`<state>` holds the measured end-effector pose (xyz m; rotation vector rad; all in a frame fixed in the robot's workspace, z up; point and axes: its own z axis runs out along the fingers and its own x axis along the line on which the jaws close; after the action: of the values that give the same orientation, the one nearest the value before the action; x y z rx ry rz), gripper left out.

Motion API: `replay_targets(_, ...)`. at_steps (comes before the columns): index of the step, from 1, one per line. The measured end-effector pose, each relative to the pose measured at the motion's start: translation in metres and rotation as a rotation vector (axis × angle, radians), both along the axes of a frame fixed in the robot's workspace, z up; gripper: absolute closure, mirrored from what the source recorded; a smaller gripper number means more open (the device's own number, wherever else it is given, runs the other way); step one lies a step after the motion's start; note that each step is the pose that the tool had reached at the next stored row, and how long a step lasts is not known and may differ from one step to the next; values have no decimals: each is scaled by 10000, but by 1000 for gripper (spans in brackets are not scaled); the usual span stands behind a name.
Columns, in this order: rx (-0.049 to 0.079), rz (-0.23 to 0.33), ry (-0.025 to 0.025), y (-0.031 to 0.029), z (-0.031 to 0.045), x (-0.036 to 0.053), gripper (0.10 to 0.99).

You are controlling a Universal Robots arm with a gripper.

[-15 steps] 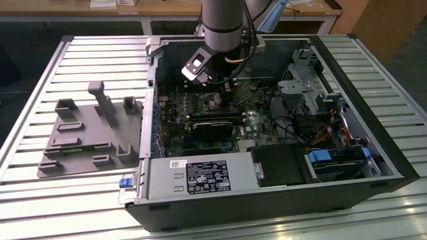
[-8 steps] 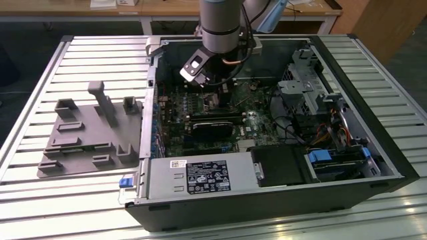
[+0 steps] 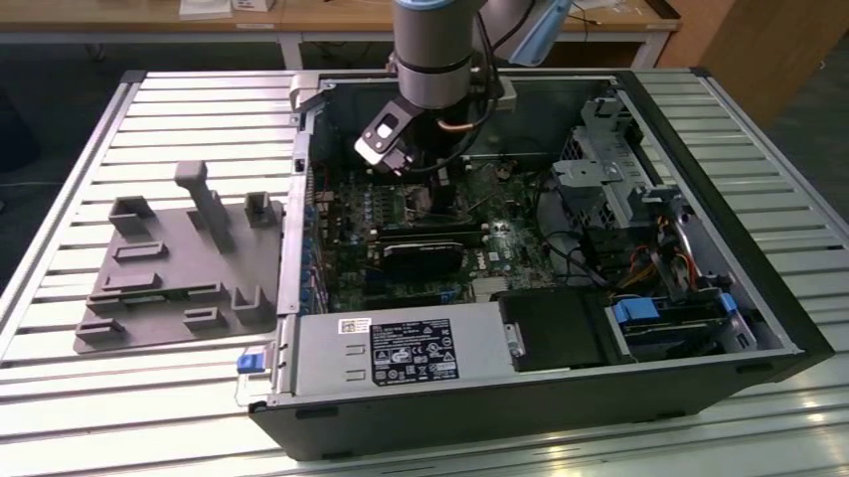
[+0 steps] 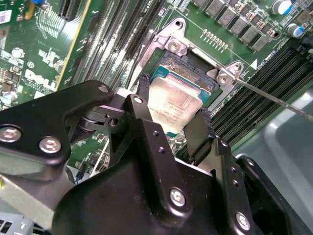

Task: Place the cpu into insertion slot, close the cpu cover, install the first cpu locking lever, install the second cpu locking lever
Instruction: 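Place the cpu into insertion slot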

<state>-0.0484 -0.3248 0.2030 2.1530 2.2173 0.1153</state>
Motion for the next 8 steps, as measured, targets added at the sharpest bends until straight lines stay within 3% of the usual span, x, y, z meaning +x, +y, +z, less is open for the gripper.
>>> replay_targets(8,0,-45,0,12,-68,-23,553)
